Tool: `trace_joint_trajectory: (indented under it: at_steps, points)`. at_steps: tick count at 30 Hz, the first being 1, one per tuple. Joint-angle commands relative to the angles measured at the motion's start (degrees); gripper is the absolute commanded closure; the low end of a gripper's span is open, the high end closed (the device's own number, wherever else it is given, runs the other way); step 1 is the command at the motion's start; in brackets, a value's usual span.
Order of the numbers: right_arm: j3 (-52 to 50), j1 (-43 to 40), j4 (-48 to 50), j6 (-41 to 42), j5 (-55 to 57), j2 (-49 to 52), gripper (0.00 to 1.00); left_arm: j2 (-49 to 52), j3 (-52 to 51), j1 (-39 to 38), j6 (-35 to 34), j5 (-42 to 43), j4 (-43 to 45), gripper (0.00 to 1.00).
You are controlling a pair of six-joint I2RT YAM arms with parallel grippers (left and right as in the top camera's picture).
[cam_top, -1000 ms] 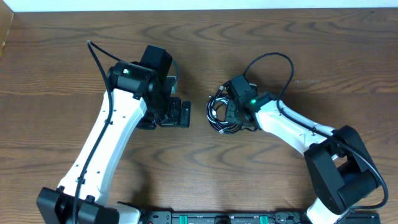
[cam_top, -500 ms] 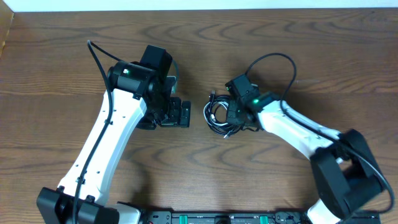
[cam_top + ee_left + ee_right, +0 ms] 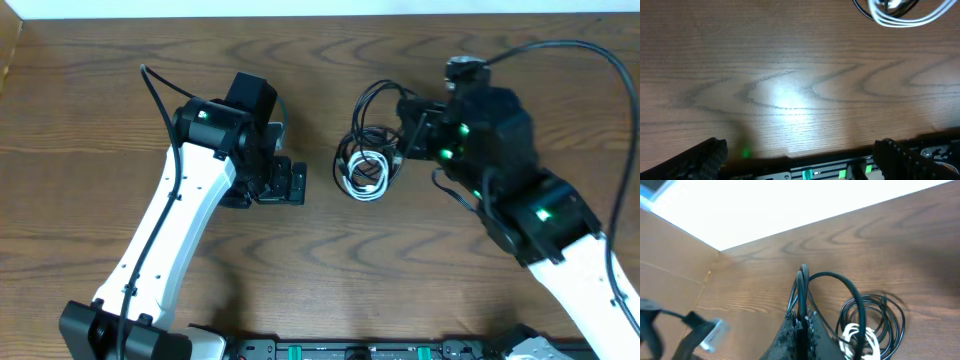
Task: Untangle cables
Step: 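Lift the black cable with the right gripper and pull it up-right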
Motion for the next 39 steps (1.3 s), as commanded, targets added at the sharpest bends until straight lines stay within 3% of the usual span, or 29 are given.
trace_joint_trajectory:
  at_steps: [1, 9, 15, 22, 32, 39]
  points:
    - [0.0, -0.1, -1.6, -0.9, 0.2, 0.6, 0.99, 0.1, 0.5, -0.2, -0.5, -0.8, -0.2, 0.02]
    - [3.7, -0.2, 4.0, -3.0, 0.0, -0.3, 0.99, 0.1, 0.6, -0.2, -0.5, -0.8, -0.2, 0.02]
    - [19.9, -0.3, 1.8, -9.0, 2.2, 0.1, 0.99, 0.1, 0.6, -0.2, -0.5, -0.8, -0.2, 0.02]
    - [36.5, -0.3, -6.8, -14.2, 13.1, 1.6, 0.99, 0.1, 0.6, -0.2, -0.5, -0.8, -0.2, 0.02]
    - [33.7, -0.2, -23.4, -12.6, 10.1, 8.7, 0.99, 0.1, 0.6, -0.2, -0.5, -0.8, -0.2, 0.02]
    - [33.7, -0.1, -25.2, -11.3, 1.7, 15.7, 0.99, 0.1, 0.5, -0.2, -0.5, -0.8, -0.2, 0.02]
